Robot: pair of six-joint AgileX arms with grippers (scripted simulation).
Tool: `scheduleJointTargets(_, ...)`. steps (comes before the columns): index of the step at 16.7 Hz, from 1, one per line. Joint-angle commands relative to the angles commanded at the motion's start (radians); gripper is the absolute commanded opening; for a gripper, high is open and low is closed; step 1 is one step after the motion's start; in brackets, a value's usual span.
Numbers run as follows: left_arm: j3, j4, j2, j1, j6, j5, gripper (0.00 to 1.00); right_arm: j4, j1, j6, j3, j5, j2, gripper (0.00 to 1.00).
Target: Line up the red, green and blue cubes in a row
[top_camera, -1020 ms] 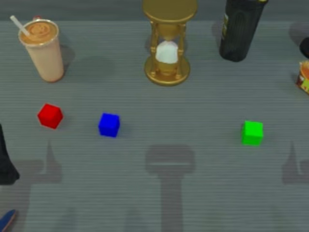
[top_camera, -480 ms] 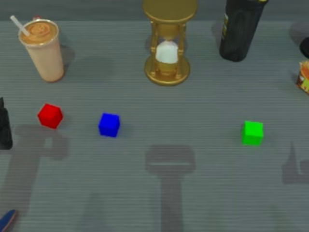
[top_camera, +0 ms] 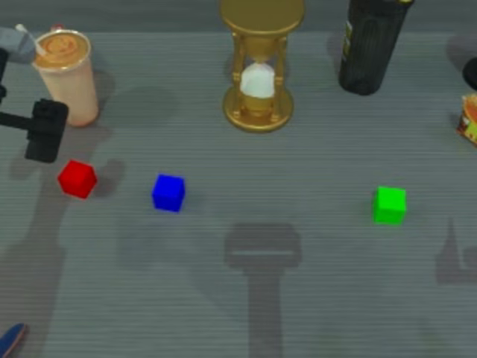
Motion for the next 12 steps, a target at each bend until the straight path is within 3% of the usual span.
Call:
scheduleJointTargets(7,0.450,-0.294,0.545,-0.026,0.067,0.000,1.00,0.000,0.000,0.000,0.000,0.000,0.000,1.00)
scheduleJointTargets(12,0.594,-0.373,0.702,-0.033,0.086,0.001,1.00,0.000,0.000,0.000,0.000,0.000,0.000,1.00)
